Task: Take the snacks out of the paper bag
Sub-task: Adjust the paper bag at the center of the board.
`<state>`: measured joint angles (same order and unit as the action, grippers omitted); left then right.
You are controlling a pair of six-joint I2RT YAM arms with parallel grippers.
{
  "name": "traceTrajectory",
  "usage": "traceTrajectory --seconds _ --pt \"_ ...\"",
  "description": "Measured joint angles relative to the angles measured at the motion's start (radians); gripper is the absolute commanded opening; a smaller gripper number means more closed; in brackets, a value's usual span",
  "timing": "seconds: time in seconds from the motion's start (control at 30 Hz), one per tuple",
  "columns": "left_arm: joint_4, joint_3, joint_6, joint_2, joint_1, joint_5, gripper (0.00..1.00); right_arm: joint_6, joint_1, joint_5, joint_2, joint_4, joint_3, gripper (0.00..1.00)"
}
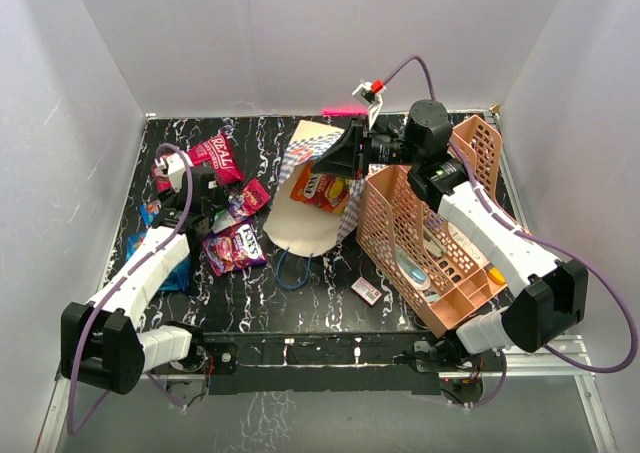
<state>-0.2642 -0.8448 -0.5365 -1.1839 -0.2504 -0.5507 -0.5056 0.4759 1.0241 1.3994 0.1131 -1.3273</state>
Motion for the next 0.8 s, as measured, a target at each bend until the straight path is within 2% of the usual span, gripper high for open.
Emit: traceTrajectory --seconds 0.13,0.23,0.53,0.8 --pt "-0.006 -0.051 -0.006 0.002 -0.001 0.084 0.83 -0.016 0.0 0.093 0.002 0.005 0.0 0.08" --pt "-0.002 -0.073 -0.003 0.013 -0.01 0.163 0.83 0.007 0.0 0.092 -0.002 -0.01 -0.001 0.08" --pt "-0.031 -0.125 0.125 0.062 -0.079 0.344 0.82 0.062 0.002 -0.137 0.008 -0.108 -0.023 0.08" --pt "-0.02 -0.163 0.206 0.171 -0.092 0.526 0.81 0.062 0.001 -0.346 0.016 -0.152 -0.054 0.08"
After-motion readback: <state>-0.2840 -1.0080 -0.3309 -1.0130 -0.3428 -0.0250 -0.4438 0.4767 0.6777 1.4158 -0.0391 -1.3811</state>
